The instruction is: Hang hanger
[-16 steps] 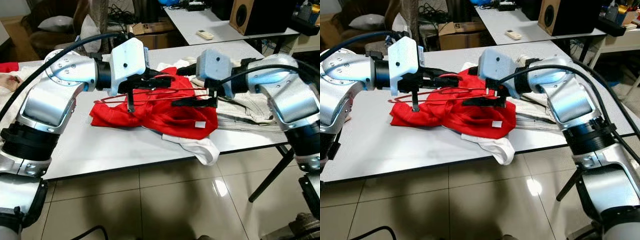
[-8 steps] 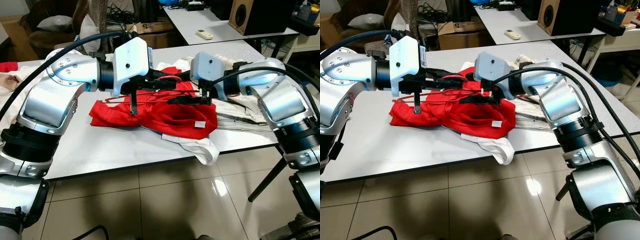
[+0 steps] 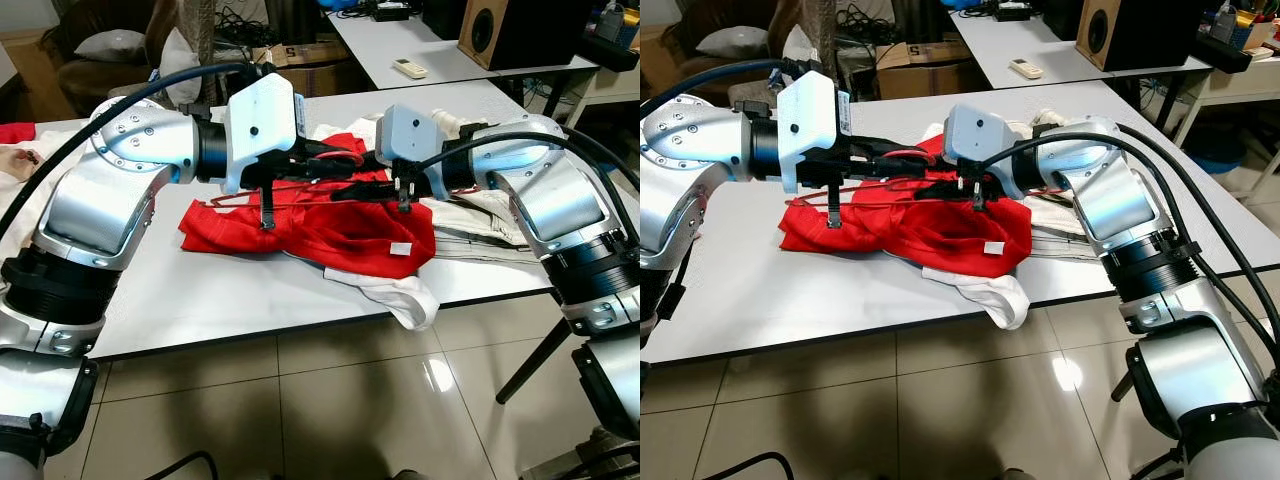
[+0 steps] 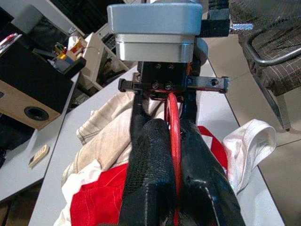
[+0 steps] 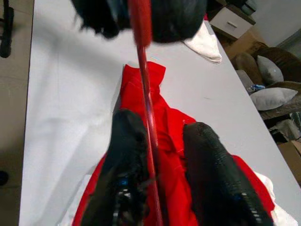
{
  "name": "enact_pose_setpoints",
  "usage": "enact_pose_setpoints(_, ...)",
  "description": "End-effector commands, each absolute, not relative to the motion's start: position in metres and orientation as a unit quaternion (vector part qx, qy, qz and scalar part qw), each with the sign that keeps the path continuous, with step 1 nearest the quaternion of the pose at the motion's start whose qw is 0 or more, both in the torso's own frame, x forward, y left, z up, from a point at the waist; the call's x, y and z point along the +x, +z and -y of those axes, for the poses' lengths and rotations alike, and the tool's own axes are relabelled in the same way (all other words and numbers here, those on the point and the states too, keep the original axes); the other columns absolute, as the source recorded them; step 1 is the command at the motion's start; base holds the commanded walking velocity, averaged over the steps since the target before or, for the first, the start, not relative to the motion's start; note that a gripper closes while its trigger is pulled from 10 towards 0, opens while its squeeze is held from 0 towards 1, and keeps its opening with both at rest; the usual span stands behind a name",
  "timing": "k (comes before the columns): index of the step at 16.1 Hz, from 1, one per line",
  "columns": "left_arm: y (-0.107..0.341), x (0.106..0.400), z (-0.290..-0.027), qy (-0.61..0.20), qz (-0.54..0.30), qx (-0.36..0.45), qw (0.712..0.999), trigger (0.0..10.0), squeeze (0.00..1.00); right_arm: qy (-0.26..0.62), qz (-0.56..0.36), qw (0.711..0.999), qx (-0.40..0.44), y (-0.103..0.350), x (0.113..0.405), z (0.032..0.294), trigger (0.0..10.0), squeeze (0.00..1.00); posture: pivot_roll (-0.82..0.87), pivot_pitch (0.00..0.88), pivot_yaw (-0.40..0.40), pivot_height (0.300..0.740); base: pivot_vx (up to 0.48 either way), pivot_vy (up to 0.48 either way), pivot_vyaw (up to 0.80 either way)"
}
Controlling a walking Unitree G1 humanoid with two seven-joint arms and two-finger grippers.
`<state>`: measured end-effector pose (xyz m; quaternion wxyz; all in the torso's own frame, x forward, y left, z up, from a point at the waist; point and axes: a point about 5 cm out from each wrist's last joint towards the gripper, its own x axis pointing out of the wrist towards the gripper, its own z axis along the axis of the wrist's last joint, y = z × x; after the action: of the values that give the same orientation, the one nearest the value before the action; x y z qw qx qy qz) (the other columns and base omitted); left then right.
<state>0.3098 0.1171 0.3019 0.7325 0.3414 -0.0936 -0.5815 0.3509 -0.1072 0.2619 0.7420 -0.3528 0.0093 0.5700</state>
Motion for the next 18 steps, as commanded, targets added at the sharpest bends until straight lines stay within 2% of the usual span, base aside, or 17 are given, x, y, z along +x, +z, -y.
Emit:
enact_pose_setpoints(1, 0.309, 0.309, -0.121, -0.575, 0.105, 0.344, 0.735, 10.0, 0.0, 0.573, 0.003, 0.739, -0.355, 0.269, 0.351, 0.104, 0.0, 0.0, -0.07, 0.0, 0.047, 0.74, 0.0, 0.0, 0.0)
enact_pose_setpoints(8, 0.306, 0.31, -0.126, -0.573, 0.094, 0.335, 0.742, 10.0, 0.0, 0.591, 0.021, 0.729, -0.345, 0.272, 0.349, 0.102, 0.0, 0.0, -0.06, 0.0, 0.038, 0.74, 0.0, 0.0, 0.0)
enact_pose_setpoints(10, 0.304, 0.309, -0.128, -0.587, 0.08, 0.303, 0.747, 10.0, 0.02, 0.598, 0.028, 0.724, -0.341, 0.272, 0.347, 0.101, 0.0, 0.0, -0.06, 0.0, 0.038, 0.74, 0.0, 0.0, 0.0)
enact_pose_setpoints(11, 0.303, 0.307, -0.132, -0.603, 0.073, 0.276, 0.745, 10.0, 1.0, 0.602, 0.033, 0.722, -0.339, 0.273, 0.346, 0.102, 0.0, 0.0, -0.06, 0.0, 0.041, 0.74, 0.0, 0.0, 0.0)
enact_pose_setpoints(18, 0.298, 0.3, -0.149, -0.624, 0.04, 0.27, 0.733, 10.0, 1.0, 0.624, 0.047, 0.706, -0.331, 0.273, 0.34, 0.104, 0.0, 0.0, -0.05, 0.0, 0.024, 0.74, 0.0, 0.0, 0.0)
